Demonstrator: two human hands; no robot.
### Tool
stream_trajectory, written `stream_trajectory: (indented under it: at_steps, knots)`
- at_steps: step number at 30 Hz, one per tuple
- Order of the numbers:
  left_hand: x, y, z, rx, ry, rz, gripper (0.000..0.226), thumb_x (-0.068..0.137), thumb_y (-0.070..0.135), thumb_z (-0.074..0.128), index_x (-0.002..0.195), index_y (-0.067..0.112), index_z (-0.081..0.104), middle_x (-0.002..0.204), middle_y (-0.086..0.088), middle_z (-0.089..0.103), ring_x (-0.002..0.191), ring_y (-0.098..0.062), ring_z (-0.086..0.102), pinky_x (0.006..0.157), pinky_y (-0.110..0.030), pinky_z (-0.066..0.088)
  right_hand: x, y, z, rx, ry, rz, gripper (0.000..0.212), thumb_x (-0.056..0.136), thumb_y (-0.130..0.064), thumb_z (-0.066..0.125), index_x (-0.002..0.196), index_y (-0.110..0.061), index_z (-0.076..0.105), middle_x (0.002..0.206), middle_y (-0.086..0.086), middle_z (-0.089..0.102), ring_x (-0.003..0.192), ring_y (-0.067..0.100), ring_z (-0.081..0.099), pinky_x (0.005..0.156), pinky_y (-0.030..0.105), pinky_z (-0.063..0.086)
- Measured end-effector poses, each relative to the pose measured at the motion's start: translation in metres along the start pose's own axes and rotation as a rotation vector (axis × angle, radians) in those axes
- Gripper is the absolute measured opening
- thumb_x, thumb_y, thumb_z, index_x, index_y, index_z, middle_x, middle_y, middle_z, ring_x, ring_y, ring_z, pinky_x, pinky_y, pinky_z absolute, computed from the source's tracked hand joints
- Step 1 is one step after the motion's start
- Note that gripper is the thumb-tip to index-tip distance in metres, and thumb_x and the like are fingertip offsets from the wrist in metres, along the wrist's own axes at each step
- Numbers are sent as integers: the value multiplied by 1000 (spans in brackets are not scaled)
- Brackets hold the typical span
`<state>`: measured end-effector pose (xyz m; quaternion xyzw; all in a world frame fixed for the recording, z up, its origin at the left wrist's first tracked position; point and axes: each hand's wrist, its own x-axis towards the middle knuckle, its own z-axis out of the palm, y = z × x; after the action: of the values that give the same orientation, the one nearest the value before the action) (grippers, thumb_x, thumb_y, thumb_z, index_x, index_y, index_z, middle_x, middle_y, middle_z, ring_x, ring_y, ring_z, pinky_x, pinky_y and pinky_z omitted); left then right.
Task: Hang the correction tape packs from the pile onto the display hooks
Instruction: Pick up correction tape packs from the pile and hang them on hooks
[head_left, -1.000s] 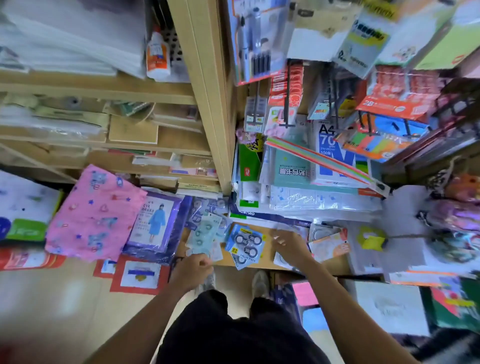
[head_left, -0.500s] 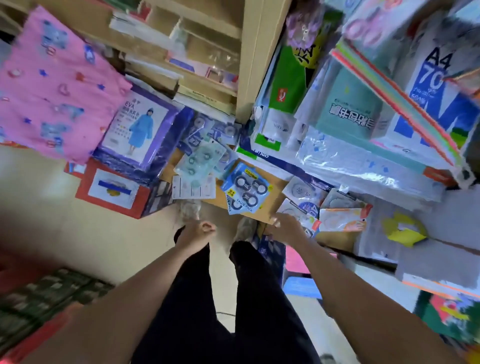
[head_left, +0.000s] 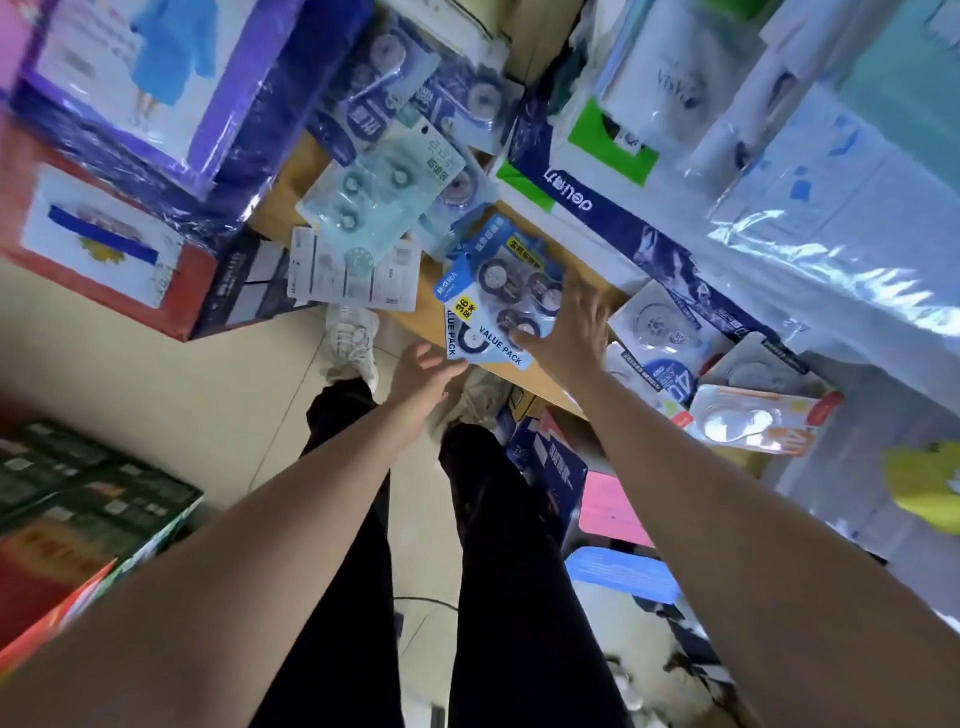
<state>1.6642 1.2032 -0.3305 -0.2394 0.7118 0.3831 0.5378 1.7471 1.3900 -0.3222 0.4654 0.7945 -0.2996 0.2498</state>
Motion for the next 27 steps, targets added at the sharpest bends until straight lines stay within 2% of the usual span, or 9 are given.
stream_trajectory:
  at_steps: [4,7,10,14,16,19,22,24,27]
  knots:
    - [4,-7,4,-82,-3,-8,62,83,21,81,136,12,52,126,-5,66,95,-13,67,84,-27,52,3,1,-3,26,44,98,120,55,-58,88,151,-27,24,143,18,30,133,38,32,103,54,37]
    - [-1,-5,4,-123,18,-23,68,80,26,83,139,15,52,112,-6,64,73,-6,58,78,-24,52,-6,15,-15,196,74,93,84,57,-59,86,123,-20,50,117,8,56,100,29,62,80,37,56]
    - [-10,3,6,-130,50,-7,75,80,36,83,144,19,48,123,-7,61,86,-11,57,83,-25,53,-27,30,-32,418,65,163,56,67,-48,87,99,-15,55,80,-4,62,65,14,59,50,19,41]
    - [-26,20,13,-138,94,10,80,81,38,82,146,13,43,133,-9,57,107,-21,61,89,-29,56,-65,55,-47,554,60,192,38,73,-34,86,91,-15,58,72,-5,58,62,11,51,52,22,35]
    - [-34,29,15,-153,92,-19,72,82,28,82,140,2,48,129,-11,59,110,-25,65,80,-25,59,-87,65,-52,565,73,203,30,77,-28,83,91,-13,60,72,-3,58,63,10,51,51,19,35]
    - [-56,39,11,-43,23,0,48,81,18,83,117,-4,60,121,-21,66,97,-25,68,62,-24,60,-120,69,-63,708,85,272,22,82,-17,77,97,-9,64,79,4,62,67,14,55,56,18,41]
    - [-101,53,0,201,-31,71,35,82,8,81,107,-2,60,107,-15,64,84,-21,64,54,-24,55,-155,68,-79,810,68,314,18,85,-12,72,100,-6,64,83,7,64,71,17,56,65,29,43]
    - [-130,62,-12,370,-74,129,18,82,4,78,89,7,61,96,-15,61,73,-21,61,51,-27,53,-176,61,-92,819,57,315,18,87,-14,71,100,-6,62,87,15,64,73,21,56,66,32,43]
    - [-180,82,-32,601,-57,291,27,64,27,78,80,11,65,77,-7,63,72,-27,62,61,-34,53,-209,43,-127,864,77,286,17,90,-17,68,101,-7,60,86,16,62,72,22,55,66,33,43]
